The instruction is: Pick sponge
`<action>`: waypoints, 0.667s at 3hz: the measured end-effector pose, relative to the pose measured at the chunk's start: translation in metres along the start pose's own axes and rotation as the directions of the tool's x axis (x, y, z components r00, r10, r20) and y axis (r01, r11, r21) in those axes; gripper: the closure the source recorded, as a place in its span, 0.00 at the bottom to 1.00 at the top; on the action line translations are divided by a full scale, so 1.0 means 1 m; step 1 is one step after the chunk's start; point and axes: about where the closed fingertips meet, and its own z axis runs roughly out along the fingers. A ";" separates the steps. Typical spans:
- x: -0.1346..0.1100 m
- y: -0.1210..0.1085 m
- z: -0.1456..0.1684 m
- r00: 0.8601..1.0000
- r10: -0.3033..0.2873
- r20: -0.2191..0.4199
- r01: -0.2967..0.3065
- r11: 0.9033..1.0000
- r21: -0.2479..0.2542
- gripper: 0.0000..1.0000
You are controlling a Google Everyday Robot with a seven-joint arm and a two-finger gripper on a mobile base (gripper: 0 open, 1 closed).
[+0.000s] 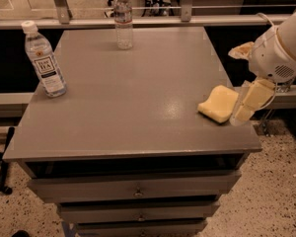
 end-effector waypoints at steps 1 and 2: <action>0.036 -0.011 0.020 0.999 0.053 0.010 -0.053 0.998 -0.019 0.00; 0.053 -0.014 0.031 0.996 0.090 0.019 -0.089 0.995 -0.033 0.00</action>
Offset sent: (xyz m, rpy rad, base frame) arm 0.0233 -0.0571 -0.0665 0.0807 0.0856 -0.0933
